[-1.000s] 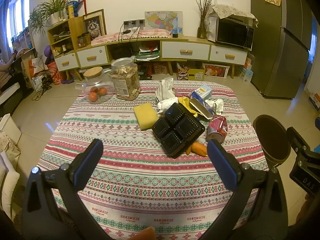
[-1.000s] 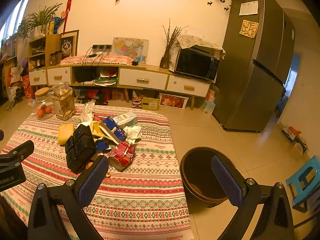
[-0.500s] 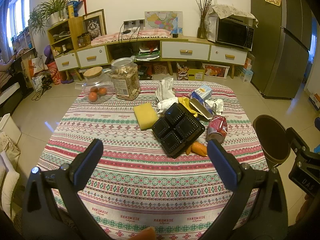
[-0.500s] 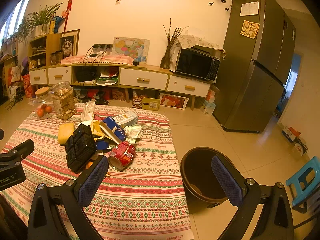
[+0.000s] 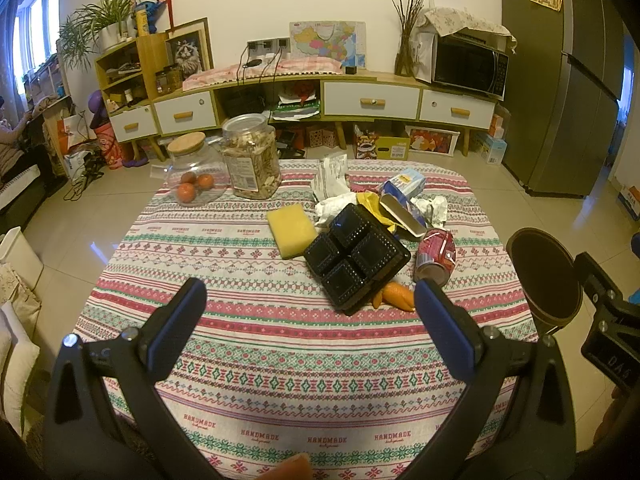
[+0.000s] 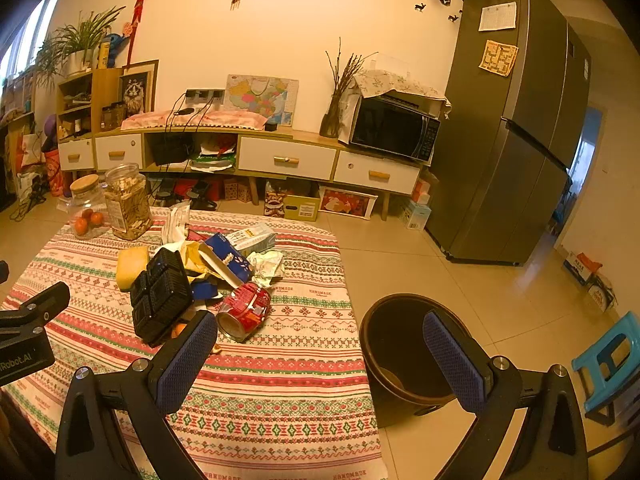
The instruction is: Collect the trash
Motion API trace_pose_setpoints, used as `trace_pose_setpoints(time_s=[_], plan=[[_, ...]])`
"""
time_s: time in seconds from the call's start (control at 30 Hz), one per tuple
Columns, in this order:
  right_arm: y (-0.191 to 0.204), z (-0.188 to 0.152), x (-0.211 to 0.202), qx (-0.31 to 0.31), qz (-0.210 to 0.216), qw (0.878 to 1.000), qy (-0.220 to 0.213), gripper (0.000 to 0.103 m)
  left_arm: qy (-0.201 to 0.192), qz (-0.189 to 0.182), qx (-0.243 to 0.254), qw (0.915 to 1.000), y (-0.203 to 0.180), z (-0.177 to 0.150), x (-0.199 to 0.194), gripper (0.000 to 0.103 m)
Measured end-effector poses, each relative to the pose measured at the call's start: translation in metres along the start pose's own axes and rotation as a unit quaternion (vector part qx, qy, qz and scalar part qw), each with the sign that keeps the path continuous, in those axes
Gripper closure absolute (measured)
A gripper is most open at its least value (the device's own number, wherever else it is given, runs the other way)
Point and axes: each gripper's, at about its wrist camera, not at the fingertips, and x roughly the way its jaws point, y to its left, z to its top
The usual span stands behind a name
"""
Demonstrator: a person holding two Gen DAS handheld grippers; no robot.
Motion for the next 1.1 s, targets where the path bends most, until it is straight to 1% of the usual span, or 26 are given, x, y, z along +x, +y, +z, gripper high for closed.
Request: trace_pose_setpoints(time_s=[1.1], plan=[[-0.0001, 0.0001, -0.0003, 0.000, 0.000, 1.000, 0.000, 0.000, 0.002, 0.001, 0.001, 1.0000, 0.0004, -0.0033, 0.0007, 0.000]])
